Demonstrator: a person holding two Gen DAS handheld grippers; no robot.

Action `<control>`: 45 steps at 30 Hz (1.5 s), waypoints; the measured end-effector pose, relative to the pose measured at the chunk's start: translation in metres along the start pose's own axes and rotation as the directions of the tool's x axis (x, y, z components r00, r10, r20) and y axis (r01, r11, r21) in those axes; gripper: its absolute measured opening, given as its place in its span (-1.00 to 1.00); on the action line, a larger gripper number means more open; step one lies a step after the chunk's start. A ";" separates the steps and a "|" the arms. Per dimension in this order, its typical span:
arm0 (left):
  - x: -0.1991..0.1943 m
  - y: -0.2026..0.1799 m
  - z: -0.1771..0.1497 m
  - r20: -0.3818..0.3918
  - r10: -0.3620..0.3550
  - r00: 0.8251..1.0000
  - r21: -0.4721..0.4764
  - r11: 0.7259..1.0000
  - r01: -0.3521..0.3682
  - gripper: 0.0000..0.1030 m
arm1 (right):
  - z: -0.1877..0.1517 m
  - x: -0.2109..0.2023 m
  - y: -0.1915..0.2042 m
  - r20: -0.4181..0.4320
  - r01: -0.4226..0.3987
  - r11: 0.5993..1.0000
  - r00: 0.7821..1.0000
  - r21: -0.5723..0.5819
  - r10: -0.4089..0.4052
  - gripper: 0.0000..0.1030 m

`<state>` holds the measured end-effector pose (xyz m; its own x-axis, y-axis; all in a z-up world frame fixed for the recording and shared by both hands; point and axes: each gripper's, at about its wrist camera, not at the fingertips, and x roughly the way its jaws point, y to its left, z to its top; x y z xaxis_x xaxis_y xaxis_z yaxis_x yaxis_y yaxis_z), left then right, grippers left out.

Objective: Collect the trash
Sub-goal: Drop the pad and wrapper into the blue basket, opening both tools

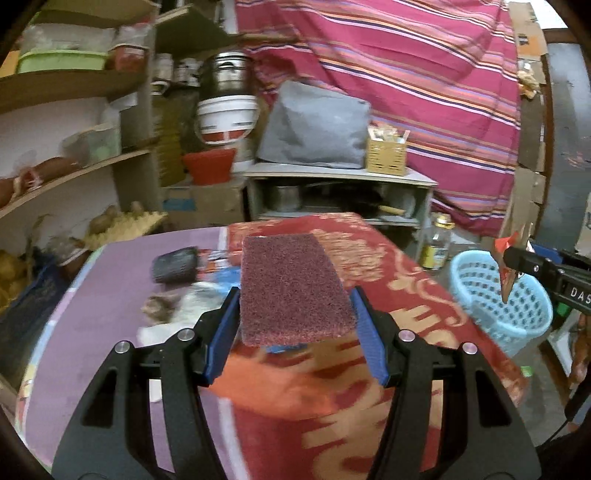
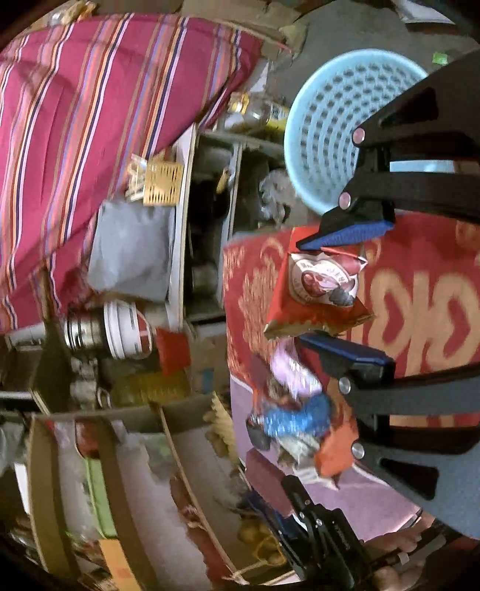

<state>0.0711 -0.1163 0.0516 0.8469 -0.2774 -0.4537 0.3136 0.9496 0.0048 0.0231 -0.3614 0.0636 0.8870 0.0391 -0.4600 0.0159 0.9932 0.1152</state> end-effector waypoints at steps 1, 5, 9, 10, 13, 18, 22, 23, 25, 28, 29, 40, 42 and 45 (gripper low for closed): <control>0.003 -0.008 0.002 0.000 -0.013 1.000 0.002 1.000 0.013 0.13 | -0.001 -0.002 -0.012 0.000 0.017 1.000 1.000 0.010 -0.017 -0.12; 0.018 -0.050 0.012 0.008 -0.062 0.998 0.024 0.998 0.062 0.13 | -0.001 -0.008 -0.052 0.006 0.064 0.997 0.998 0.044 -0.064 -0.12; 0.035 -0.090 0.022 0.011 -0.108 0.994 0.045 0.993 0.107 0.13 | -0.002 -0.014 -0.078 0.014 0.087 0.994 0.996 0.072 -0.088 -0.12; 0.039 -0.098 0.024 0.009 -0.120 0.993 0.049 0.992 0.120 0.13 | -0.003 -0.015 -0.084 0.016 0.098 0.992 0.995 0.073 -0.100 -0.12; 0.053 -0.126 0.032 0.004 -0.156 0.988 0.073 0.985 0.155 0.13 | -0.007 -0.017 -0.093 0.019 0.149 0.987 0.988 0.057 -0.150 -0.12; 0.068 -0.170 0.040 0.003 -0.221 0.975 0.130 0.967 0.219 0.13 | -0.013 -0.018 -0.123 0.008 0.200 0.974 0.979 0.104 -0.202 -0.12; 0.079 -0.191 0.032 -0.026 -0.274 0.961 0.141 0.951 0.275 0.13 | -0.016 -0.016 -0.143 -0.005 0.238 0.960 0.971 0.148 -0.240 -0.12; 0.083 -0.196 0.030 -0.032 -0.284 0.958 0.141 0.948 0.286 0.13 | -0.017 -0.016 -0.148 -0.009 0.248 0.956 0.968 0.156 -0.249 -0.12; 0.092 -0.204 0.029 -0.049 -0.309 0.950 0.133 0.940 0.313 0.13 | -0.020 -0.017 -0.156 -0.013 0.266 0.950 0.964 0.165 -0.267 -0.12; 0.105 -0.220 0.029 -0.074 -0.341 0.937 0.128 0.929 0.348 0.13 | -0.023 -0.018 -0.165 -0.023 0.282 0.942 0.959 0.180 -0.282 -0.12; 0.109 -0.224 0.029 -0.080 -0.346 0.935 0.128 0.926 0.354 0.14 | -0.023 -0.017 -0.170 -0.027 0.284 0.939 0.958 0.193 -0.284 -0.12; 0.125 -0.225 0.024 -0.088 -0.309 0.947 0.123 0.940 0.318 0.66 | -0.027 0.001 -0.173 -0.058 0.286 0.935 0.958 0.209 -0.280 -0.12; 0.121 -0.212 0.026 -0.075 -0.282 0.956 0.111 0.951 0.289 0.72 | -0.026 0.010 -0.170 -0.063 0.277 0.938 0.961 0.208 -0.270 -0.11; 0.113 -0.187 0.027 -0.053 -0.243 0.969 0.081 0.966 0.247 0.81 | -0.026 0.024 -0.164 -0.085 0.277 0.940 0.961 0.198 -0.265 -0.03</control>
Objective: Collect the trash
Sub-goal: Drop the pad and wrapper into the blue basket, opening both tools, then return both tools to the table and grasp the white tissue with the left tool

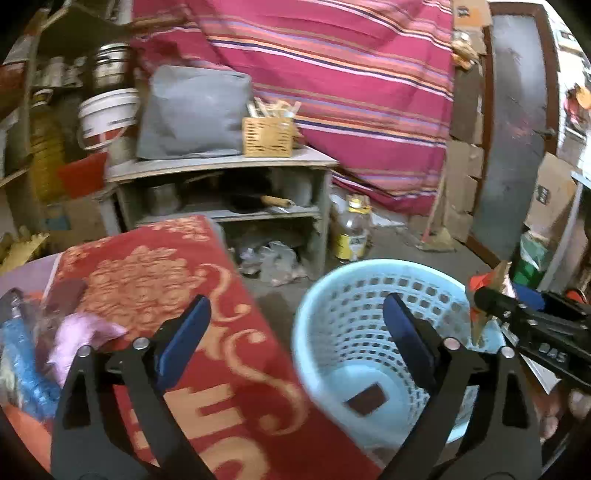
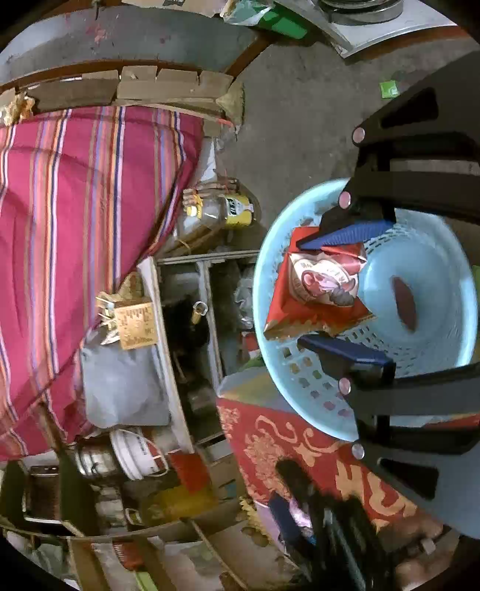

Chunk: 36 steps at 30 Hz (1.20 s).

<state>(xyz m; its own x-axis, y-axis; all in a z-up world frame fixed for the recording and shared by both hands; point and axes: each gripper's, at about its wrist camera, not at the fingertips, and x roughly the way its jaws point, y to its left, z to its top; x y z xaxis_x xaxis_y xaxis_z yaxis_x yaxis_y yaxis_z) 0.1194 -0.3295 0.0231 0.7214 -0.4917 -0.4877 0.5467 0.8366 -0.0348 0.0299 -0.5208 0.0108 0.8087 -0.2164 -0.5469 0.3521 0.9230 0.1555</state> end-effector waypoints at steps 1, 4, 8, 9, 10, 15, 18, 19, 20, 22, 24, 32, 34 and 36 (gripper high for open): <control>-0.004 0.007 0.000 0.005 0.015 1.000 -0.010 1.000 -0.015 0.83 | 0.000 0.003 0.003 -0.001 0.005 1.000 1.000 -0.001 -0.005 0.17; -0.015 0.025 0.000 0.012 0.047 0.999 -0.035 0.998 -0.046 0.87 | -0.001 0.006 0.010 -0.002 0.032 0.999 0.999 0.010 -0.032 0.45; -0.030 0.047 0.000 0.023 0.094 0.995 -0.073 0.993 -0.092 0.89 | -0.001 -0.008 0.017 0.018 0.021 0.999 1.000 0.027 -0.021 0.47; -0.035 0.055 0.000 0.021 0.115 0.993 -0.087 0.990 -0.112 0.89 | 0.000 -0.011 0.019 0.026 0.017 1.000 1.000 0.025 -0.017 0.50; -0.039 0.059 -0.002 0.022 0.130 0.991 -0.094 0.987 -0.127 0.89 | 0.000 -0.019 0.024 0.042 0.010 1.000 0.999 0.020 -0.010 0.55; -0.072 0.085 -0.007 0.046 0.203 0.978 -0.117 0.974 -0.196 0.89 | -0.004 -0.046 0.056 0.079 -0.070 0.997 0.994 -0.017 0.071 0.68; -0.096 0.102 -0.012 0.067 0.244 0.968 -0.118 0.965 -0.235 0.89 | -0.010 -0.060 0.087 0.095 -0.106 0.991 0.989 -0.081 0.113 0.72; -0.101 0.106 -0.012 0.069 0.253 0.965 -0.118 0.963 -0.244 0.89 | -0.012 -0.062 0.095 0.095 -0.113 0.989 0.988 -0.097 0.122 0.72; -0.108 0.111 -0.014 0.073 0.264 0.962 -0.117 0.960 -0.255 0.89 | -0.015 -0.065 0.107 0.093 -0.125 0.985 0.986 -0.118 0.137 0.72; -0.125 0.127 -0.018 0.080 0.297 0.952 -0.120 0.950 -0.286 0.89 | -0.021 -0.070 0.128 0.091 -0.151 0.977 0.982 -0.152 0.166 0.72; -0.139 0.143 -0.025 0.083 0.328 0.941 -0.129 0.940 -0.316 0.89 | -0.026 -0.073 0.146 0.092 -0.161 0.971 0.979 -0.179 0.180 0.74; -0.170 0.210 -0.060 0.027 0.420 0.907 -0.141 0.900 -0.413 0.89 | -0.039 -0.070 0.204 0.079 -0.177 0.958 0.977 -0.228 0.199 0.83; -0.173 0.224 -0.066 0.013 0.432 0.902 -0.147 0.893 -0.426 0.89 | -0.040 -0.068 0.214 0.077 -0.184 0.957 0.976 -0.224 0.206 0.83; -0.176 0.238 -0.073 -0.001 0.440 0.898 -0.154 0.887 -0.435 0.89 | -0.042 -0.065 0.227 0.067 -0.199 0.955 0.974 -0.219 0.218 0.83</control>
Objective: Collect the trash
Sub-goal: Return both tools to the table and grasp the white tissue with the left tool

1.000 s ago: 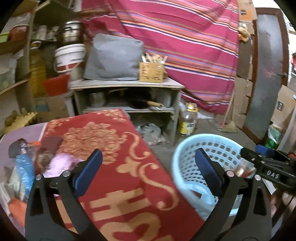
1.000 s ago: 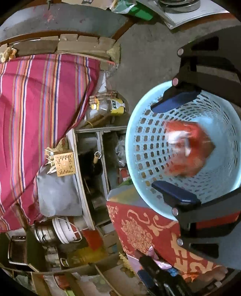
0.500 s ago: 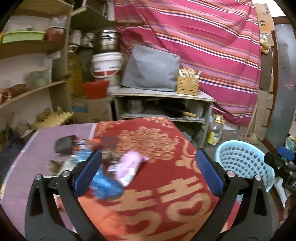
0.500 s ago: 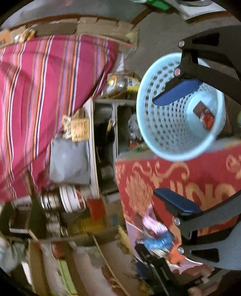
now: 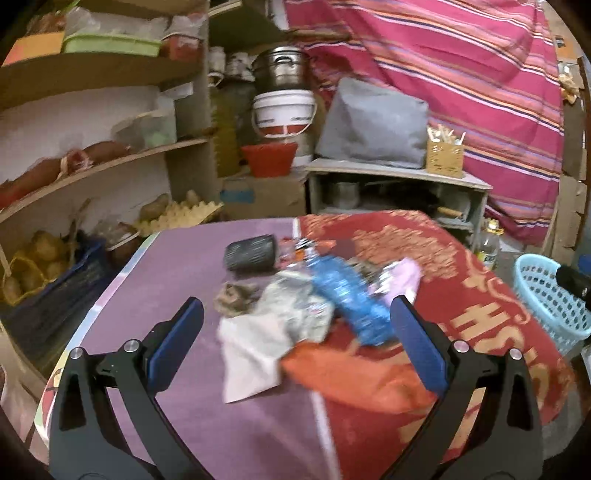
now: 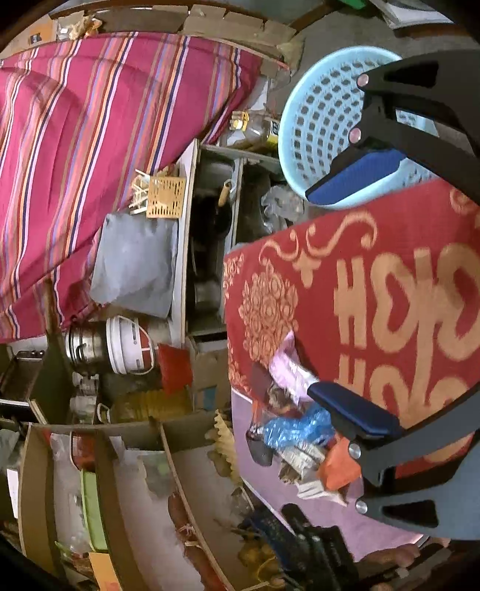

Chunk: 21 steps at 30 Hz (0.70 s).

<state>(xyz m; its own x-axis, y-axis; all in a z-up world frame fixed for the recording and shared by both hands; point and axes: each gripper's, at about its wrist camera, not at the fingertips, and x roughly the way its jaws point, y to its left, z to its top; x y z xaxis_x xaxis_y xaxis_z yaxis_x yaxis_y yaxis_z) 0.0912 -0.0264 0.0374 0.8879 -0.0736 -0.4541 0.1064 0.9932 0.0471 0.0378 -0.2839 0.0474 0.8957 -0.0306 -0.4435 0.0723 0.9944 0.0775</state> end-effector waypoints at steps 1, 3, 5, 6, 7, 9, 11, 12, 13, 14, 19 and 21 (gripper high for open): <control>0.001 0.007 -0.003 -0.005 0.005 1.000 -0.003 1.000 -0.005 0.89 | 0.000 0.003 0.004 -0.003 -0.006 1.000 1.000 -0.002 0.006 0.84; 0.002 0.019 -0.007 -0.011 0.013 1.000 -0.007 1.000 -0.013 0.89 | 0.000 0.008 0.015 -0.005 -0.007 1.000 1.000 -0.009 0.007 0.84; 0.001 0.028 -0.012 -0.015 0.020 1.000 -0.012 1.000 -0.021 0.89 | 0.000 0.012 0.025 -0.003 -0.011 1.000 1.000 -0.015 0.011 0.84; 0.001 0.034 -0.014 -0.019 0.024 1.000 -0.015 1.000 -0.024 0.89 | 0.000 0.014 0.030 -0.002 -0.012 1.000 1.000 -0.021 0.012 0.84; 0.002 0.039 -0.015 -0.024 0.028 0.999 -0.020 0.999 -0.028 0.89 | -0.001 0.017 0.037 -0.002 -0.009 0.999 1.000 -0.033 0.009 0.84; 0.007 0.048 -0.018 -0.038 0.037 0.999 -0.028 0.999 -0.039 0.89 | -0.002 0.020 0.045 0.001 0.000 0.999 1.000 -0.053 0.000 0.84; 0.013 0.057 -0.022 -0.056 0.049 0.997 -0.038 0.998 -0.051 0.89 | -0.003 0.022 0.052 0.004 0.021 0.997 1.000 -0.075 -0.021 0.84; 0.017 0.064 -0.025 -0.069 0.052 0.996 -0.054 0.997 -0.056 0.89 | -0.004 0.024 0.055 0.005 0.033 0.996 0.999 -0.086 -0.033 0.84; 0.019 0.067 -0.026 -0.077 0.050 0.996 -0.061 0.997 -0.055 0.89 | -0.004 0.024 0.056 0.007 0.041 0.995 0.999 -0.090 -0.041 0.84; 0.022 0.072 -0.028 -0.087 0.041 0.995 -0.071 0.996 -0.048 0.89 | -0.004 0.025 0.058 0.012 0.058 0.994 0.998 -0.095 -0.058 0.84; 0.034 0.074 -0.034 -0.109 0.042 0.993 -0.051 0.998 -0.048 0.89 | 0.000 0.032 0.052 -0.007 0.104 0.992 0.994 -0.076 -0.105 0.87; 0.039 0.068 -0.035 -0.114 0.037 0.993 -0.035 0.999 -0.041 0.89 | -0.001 0.039 0.050 -0.040 0.102 0.992 0.994 -0.076 -0.106 0.87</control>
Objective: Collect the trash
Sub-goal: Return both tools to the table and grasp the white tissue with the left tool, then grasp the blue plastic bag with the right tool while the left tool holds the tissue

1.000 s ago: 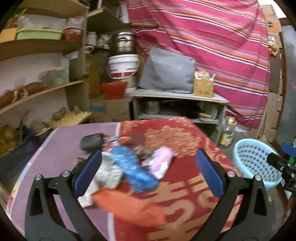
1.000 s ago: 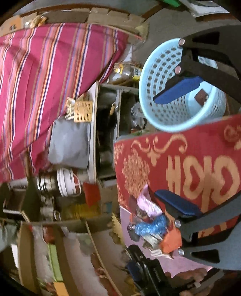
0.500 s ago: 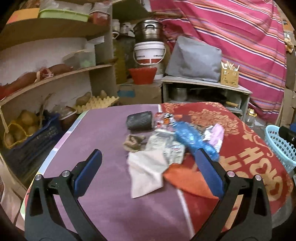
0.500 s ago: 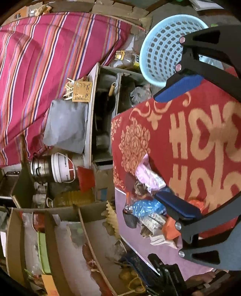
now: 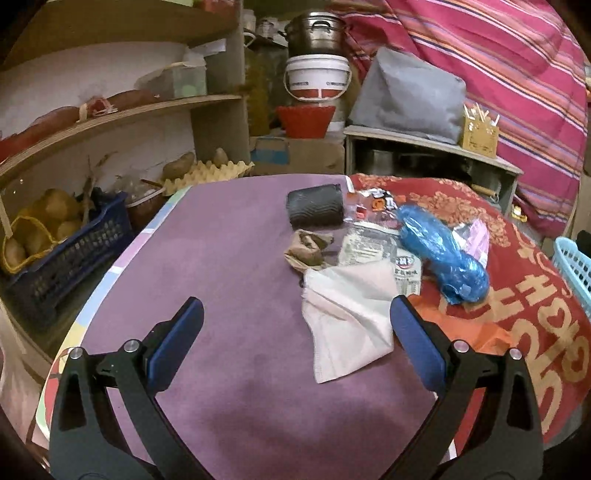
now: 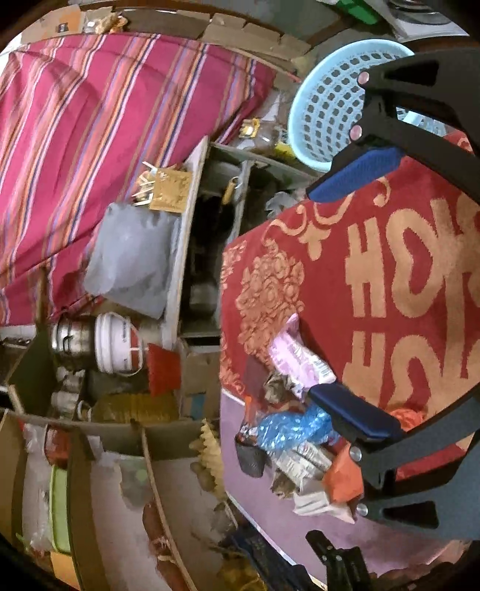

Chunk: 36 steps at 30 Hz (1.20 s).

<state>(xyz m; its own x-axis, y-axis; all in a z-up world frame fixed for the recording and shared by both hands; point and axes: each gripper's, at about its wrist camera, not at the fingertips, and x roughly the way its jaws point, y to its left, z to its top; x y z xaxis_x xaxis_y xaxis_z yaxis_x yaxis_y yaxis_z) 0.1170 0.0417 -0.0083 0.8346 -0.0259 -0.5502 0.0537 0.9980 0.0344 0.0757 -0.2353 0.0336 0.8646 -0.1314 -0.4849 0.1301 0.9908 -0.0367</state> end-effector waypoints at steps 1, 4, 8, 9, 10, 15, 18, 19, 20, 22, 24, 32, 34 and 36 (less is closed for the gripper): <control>0.002 -0.004 0.000 -0.001 -0.004 1.000 0.008 1.000 0.004 0.89 | -0.001 0.002 0.000 -0.010 -0.008 1.000 1.000 -0.002 0.008 0.87; 0.011 -0.016 0.002 -0.020 -0.029 0.999 0.033 0.999 0.030 0.89 | -0.003 0.002 0.004 -0.004 0.000 1.000 1.000 -0.018 0.000 0.87; 0.030 -0.023 0.008 -0.058 -0.063 0.996 0.025 0.998 0.064 0.89 | -0.003 0.002 0.009 0.014 0.024 0.999 1.000 -0.037 -0.023 0.87; 0.033 -0.024 0.010 -0.070 -0.070 0.995 0.019 0.997 0.071 0.89 | -0.003 0.003 0.010 0.009 0.020 0.999 1.000 -0.036 -0.020 0.87; 0.036 -0.025 0.010 -0.079 -0.080 0.994 0.012 0.997 0.081 0.88 | -0.003 0.005 0.011 0.002 0.017 0.999 1.000 -0.036 -0.017 0.87; 0.054 -0.030 0.009 -0.155 -0.126 0.980 -0.005 0.992 0.127 0.28 | -0.005 0.011 0.022 -0.018 0.003 0.998 1.000 -0.056 -0.004 0.87; 0.060 -0.025 0.007 -0.182 -0.169 0.969 -0.040 0.986 0.165 0.09 | -0.005 0.013 0.027 -0.022 -0.016 0.998 1.000 -0.057 0.015 0.87; 0.059 -0.023 0.006 -0.179 -0.176 0.968 -0.045 0.984 0.170 0.04 | -0.005 0.013 0.029 -0.023 -0.024 0.998 0.999 -0.056 0.023 0.87; 0.057 -0.021 0.007 -0.175 -0.185 0.967 -0.047 0.983 0.180 -0.11 | -0.005 0.014 0.032 -0.023 -0.034 0.998 0.999 -0.056 0.032 0.87; 0.056 -0.017 0.006 -0.174 -0.185 0.967 -0.045 0.983 0.180 -0.40 | -0.006 0.016 0.038 -0.031 -0.043 0.997 0.999 -0.063 0.041 0.87; 0.056 -0.012 0.005 -0.177 -0.203 0.963 -0.058 0.979 0.196 -0.55 | -0.007 0.019 0.044 -0.040 -0.049 0.996 0.998 -0.073 0.046 0.87; 0.034 0.006 0.013 -0.107 -0.196 0.975 -0.069 0.980 0.189 -0.75 | -0.010 0.029 0.069 -0.067 -0.087 0.990 0.995 -0.110 0.079 0.86; 0.030 0.011 0.016 -0.090 -0.175 0.980 -0.066 0.983 0.170 -0.75 | -0.009 0.033 0.077 -0.073 -0.090 0.988 0.994 -0.124 0.081 0.86; 0.028 0.017 0.019 -0.079 -0.163 0.984 -0.078 0.985 0.157 -0.75 | -0.009 0.039 0.086 -0.086 -0.096 0.986 0.993 -0.135 0.085 0.86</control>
<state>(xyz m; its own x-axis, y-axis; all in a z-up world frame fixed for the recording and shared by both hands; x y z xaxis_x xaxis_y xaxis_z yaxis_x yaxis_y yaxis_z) 0.1518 0.0564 -0.0078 0.7688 -0.1833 -0.6126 0.1409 0.9830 -0.1173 0.1166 -0.1545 0.0036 0.8278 -0.0434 -0.5593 -0.0203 0.9940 -0.1071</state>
